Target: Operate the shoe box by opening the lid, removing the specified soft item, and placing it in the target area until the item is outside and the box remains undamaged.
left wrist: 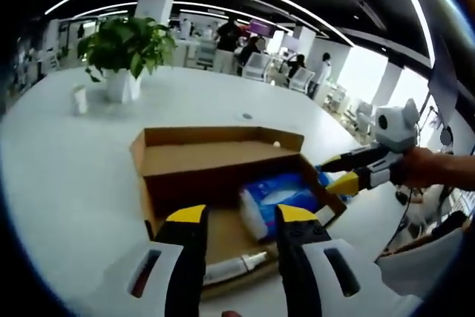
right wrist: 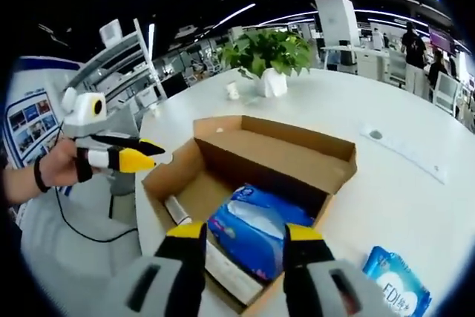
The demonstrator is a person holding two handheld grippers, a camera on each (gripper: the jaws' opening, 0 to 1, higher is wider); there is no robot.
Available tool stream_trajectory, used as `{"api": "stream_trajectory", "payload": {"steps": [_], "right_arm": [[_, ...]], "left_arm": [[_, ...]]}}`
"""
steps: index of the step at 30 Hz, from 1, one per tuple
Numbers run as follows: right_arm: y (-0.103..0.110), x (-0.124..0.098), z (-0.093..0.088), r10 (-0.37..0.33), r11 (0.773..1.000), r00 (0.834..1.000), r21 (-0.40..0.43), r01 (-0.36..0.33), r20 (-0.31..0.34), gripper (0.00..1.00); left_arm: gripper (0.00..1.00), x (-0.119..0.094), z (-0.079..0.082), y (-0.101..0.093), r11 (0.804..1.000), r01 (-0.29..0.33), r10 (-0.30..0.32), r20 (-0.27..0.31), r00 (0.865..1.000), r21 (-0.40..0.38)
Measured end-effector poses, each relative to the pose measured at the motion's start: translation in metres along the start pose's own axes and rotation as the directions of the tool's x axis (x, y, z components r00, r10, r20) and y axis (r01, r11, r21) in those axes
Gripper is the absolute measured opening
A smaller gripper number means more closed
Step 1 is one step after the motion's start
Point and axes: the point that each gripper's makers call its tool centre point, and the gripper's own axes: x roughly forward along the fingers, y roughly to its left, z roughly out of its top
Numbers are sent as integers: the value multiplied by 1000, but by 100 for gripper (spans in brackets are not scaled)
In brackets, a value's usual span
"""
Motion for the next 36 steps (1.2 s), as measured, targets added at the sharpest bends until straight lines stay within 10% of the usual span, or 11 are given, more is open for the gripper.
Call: {"api": "stream_trajectory", "payload": {"steps": [17, 36], "right_arm": [[7, 35, -11, 18, 970, 980, -233, -64, -197, 55], [-12, 67, -29, -19, 891, 920, -423, -162, -391, 67]], "left_arm": [[40, 5, 4, 11, 1000, -1, 1, 3, 1000, 13], [48, 6, 0, 8, 1000, 11, -11, -18, 1000, 20]]}}
